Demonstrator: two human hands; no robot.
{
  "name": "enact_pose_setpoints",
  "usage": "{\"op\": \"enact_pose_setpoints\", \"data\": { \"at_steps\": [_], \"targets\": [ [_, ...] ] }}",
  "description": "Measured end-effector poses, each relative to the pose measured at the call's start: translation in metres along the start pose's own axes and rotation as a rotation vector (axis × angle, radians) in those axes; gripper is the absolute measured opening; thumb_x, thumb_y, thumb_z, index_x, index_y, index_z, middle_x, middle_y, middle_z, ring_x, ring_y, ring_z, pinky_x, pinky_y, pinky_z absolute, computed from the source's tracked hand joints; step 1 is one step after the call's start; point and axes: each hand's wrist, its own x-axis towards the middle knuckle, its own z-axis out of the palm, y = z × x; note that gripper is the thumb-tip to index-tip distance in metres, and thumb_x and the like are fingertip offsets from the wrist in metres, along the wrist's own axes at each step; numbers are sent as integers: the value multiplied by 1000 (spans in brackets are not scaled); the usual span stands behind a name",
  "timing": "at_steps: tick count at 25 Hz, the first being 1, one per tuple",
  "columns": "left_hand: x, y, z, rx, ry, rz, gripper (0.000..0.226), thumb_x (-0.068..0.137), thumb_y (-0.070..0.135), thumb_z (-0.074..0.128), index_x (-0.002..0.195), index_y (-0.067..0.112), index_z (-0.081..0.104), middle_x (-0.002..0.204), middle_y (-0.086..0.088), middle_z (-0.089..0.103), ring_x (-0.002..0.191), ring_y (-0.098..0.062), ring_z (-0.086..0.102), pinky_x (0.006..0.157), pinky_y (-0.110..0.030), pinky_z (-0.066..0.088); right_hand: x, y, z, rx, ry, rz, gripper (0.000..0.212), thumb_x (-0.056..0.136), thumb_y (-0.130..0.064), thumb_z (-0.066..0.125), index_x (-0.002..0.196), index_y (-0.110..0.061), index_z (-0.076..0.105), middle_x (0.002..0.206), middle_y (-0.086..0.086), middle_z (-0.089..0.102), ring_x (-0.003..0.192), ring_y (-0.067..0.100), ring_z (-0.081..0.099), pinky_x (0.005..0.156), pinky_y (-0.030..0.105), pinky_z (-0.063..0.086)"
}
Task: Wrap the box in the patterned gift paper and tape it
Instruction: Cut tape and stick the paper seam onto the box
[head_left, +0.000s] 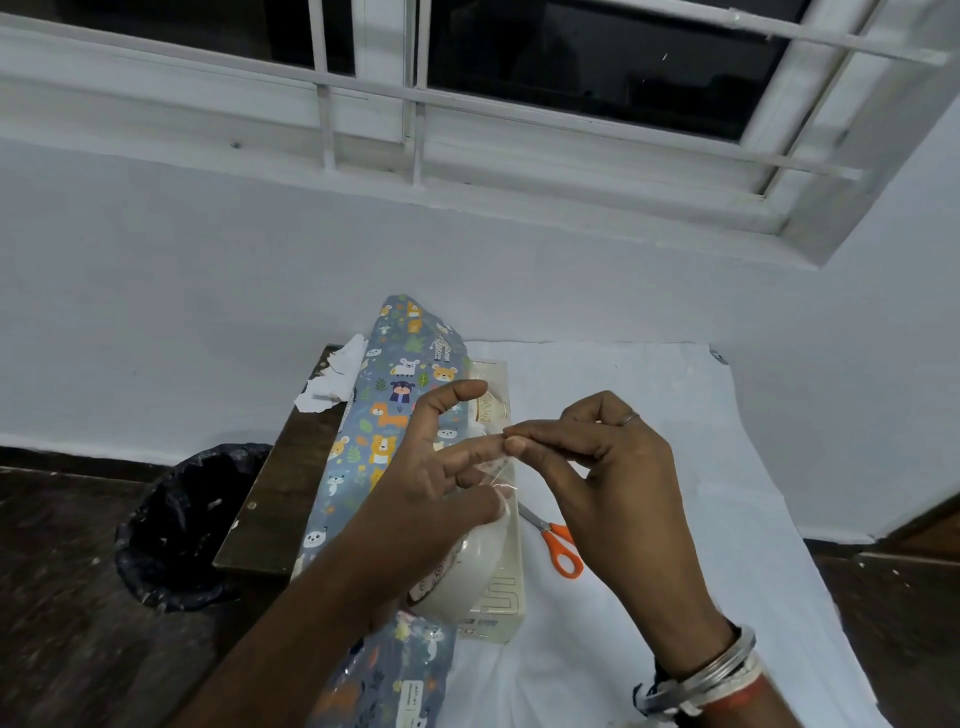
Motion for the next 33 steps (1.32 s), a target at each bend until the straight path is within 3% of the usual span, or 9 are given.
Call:
{"op": "enact_pose_setpoints", "data": {
  "at_steps": [4, 7, 9, 12, 15, 20, 24, 29, 33],
  "targets": [
    [-3, 1, 0, -170, -49, -61, 69, 76, 1, 66, 125, 48, 55, 117, -6, 76, 97, -28, 71, 90, -48, 57, -1, -6, 1, 176, -12, 157, 14, 87, -22, 80, 93, -35, 82, 84, -14, 70, 85, 0, 68, 71, 8, 49],
    [-5, 4, -3, -218, -83, -77, 67, 74, 1, 65, 131, 34, 54, 120, -8, 75, 94, -25, 70, 85, -44, 58, -1, -2, 0, 266, 71, 286, 21, 94, -22, 73, 110, -36, 74, 81, -8, 72, 67, 4, 73, 64, 16, 54],
    [-5, 5, -5, -253, -74, -102, 63, 80, -8, 66, 130, 28, 56, 120, -8, 75, 94, -30, 69, 79, -40, 61, 0, 17, -8, 95, 65, 336, 25, 96, -27, 70, 118, -39, 65, 81, -9, 71, 64, 3, 72, 64, 20, 55],
    [-4, 5, -10, -279, -31, -115, 46, 87, -5, 67, 122, 24, 65, 120, -9, 75, 99, -38, 65, 78, -43, 61, -7, 52, -14, -382, -289, 404, 16, 93, -41, 72, 108, -40, 67, 82, -16, 70, 70, 1, 67, 62, 17, 47],
    [-2, 6, -12, -283, -5, -100, 37, 77, 1, 72, 106, 23, 77, 119, -10, 75, 100, -36, 64, 84, -45, 59, -23, 75, -3, -612, -568, 435, 16, 89, -42, 72, 102, -35, 67, 90, -14, 69, 81, 10, 66, 72, 25, 56],
    [-1, 5, -13, -244, 21, -101, 32, 91, -4, 60, 106, 15, 80, 117, -7, 76, 122, -41, 63, 95, -37, 57, -24, 80, 5, -686, -606, 388, 24, 88, -38, 72, 109, -35, 58, 98, -9, 67, 87, 15, 65, 75, 27, 55],
    [-3, 6, -17, -205, 6, -113, 35, 93, -5, 58, 111, 17, 79, 120, -5, 75, 124, -40, 61, 108, -50, 50, -21, 71, 4, -732, -610, 362, 24, 88, -48, 66, 104, -31, 70, 92, -10, 71, 81, 15, 69, 73, 29, 58],
    [-2, 10, -25, -146, -24, -110, 38, 83, 7, 69, 120, 15, 74, 121, -3, 75, 118, -29, 68, 105, -43, 53, -8, 44, -25, -17, -492, 582, 20, 80, -34, 82, 93, -28, 68, 72, -2, 76, 54, 15, 65, 54, 29, 52],
    [0, 12, -28, -110, -31, -100, 44, 78, 12, 70, 122, 14, 72, 122, -1, 75, 120, -23, 68, 109, -47, 50, -5, 18, -41, 456, -816, 497, 36, 79, -48, 76, 94, -15, 78, 73, 10, 72, 52, 16, 40, 48, 25, 29]
  ]
}}
